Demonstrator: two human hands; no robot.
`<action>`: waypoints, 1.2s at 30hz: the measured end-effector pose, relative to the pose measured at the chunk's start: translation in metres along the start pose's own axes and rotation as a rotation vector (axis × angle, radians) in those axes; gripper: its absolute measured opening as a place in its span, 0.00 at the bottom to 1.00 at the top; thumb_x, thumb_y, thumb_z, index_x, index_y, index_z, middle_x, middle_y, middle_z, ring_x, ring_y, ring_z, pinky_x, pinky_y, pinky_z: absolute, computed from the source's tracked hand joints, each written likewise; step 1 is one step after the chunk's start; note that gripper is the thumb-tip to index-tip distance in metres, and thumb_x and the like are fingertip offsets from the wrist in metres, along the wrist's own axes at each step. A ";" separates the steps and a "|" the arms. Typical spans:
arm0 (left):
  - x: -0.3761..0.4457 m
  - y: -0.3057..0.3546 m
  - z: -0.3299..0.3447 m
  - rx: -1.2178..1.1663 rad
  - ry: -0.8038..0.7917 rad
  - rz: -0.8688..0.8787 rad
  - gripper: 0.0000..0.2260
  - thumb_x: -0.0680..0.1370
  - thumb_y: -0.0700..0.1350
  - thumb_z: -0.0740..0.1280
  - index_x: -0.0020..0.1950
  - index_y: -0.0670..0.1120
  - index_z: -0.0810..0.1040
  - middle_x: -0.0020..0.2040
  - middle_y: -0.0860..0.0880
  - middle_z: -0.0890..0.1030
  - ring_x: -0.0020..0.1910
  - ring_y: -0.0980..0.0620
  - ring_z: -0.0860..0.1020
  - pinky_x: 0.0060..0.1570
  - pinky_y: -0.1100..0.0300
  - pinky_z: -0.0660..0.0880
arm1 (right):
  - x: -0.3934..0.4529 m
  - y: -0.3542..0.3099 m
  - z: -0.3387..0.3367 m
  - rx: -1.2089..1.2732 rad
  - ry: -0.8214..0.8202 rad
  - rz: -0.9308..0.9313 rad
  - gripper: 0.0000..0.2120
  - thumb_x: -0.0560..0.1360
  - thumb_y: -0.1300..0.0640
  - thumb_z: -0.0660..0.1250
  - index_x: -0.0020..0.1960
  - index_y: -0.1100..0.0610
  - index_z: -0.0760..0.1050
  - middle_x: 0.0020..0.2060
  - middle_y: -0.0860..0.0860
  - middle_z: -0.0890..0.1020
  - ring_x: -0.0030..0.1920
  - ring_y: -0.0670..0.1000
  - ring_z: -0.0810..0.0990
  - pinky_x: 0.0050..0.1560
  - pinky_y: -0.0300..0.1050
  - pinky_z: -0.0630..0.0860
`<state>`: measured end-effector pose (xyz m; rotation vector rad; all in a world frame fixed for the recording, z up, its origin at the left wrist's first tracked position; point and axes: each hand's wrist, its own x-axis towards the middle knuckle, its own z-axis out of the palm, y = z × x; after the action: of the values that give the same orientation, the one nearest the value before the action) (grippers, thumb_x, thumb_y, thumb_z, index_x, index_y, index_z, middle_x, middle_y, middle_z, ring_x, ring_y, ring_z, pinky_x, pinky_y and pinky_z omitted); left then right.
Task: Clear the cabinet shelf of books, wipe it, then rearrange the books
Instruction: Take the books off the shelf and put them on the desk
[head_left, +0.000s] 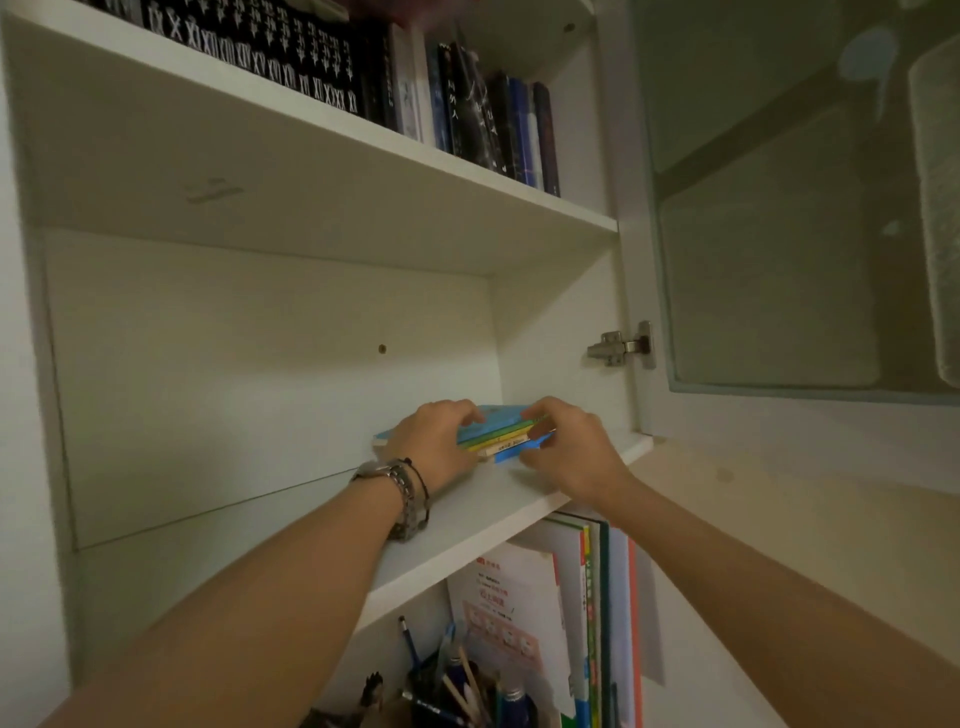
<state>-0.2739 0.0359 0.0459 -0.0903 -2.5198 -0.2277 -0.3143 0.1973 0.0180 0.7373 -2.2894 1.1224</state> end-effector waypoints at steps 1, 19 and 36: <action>0.000 -0.002 0.002 0.017 0.000 0.000 0.17 0.75 0.45 0.69 0.63 0.53 0.75 0.61 0.51 0.76 0.58 0.51 0.75 0.54 0.57 0.73 | 0.005 0.001 0.007 0.017 0.006 0.022 0.20 0.71 0.64 0.72 0.62 0.56 0.73 0.52 0.53 0.80 0.50 0.50 0.78 0.53 0.45 0.77; 0.032 -0.006 0.002 0.318 -0.140 0.086 0.18 0.75 0.48 0.69 0.65 0.52 0.72 0.61 0.50 0.76 0.57 0.50 0.75 0.53 0.55 0.75 | 0.028 0.017 0.035 0.074 -0.010 0.174 0.20 0.72 0.63 0.70 0.62 0.50 0.73 0.45 0.44 0.75 0.50 0.46 0.73 0.49 0.41 0.69; 0.025 -0.018 0.011 0.392 -0.067 0.129 0.16 0.75 0.46 0.67 0.62 0.50 0.71 0.56 0.49 0.77 0.50 0.49 0.76 0.46 0.57 0.74 | 0.030 0.022 0.038 0.118 0.011 0.175 0.26 0.73 0.65 0.68 0.67 0.48 0.68 0.50 0.46 0.77 0.52 0.48 0.74 0.49 0.43 0.70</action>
<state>-0.3024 0.0209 0.0493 -0.1034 -2.5638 0.3260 -0.3571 0.1699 0.0038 0.5813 -2.3301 1.3468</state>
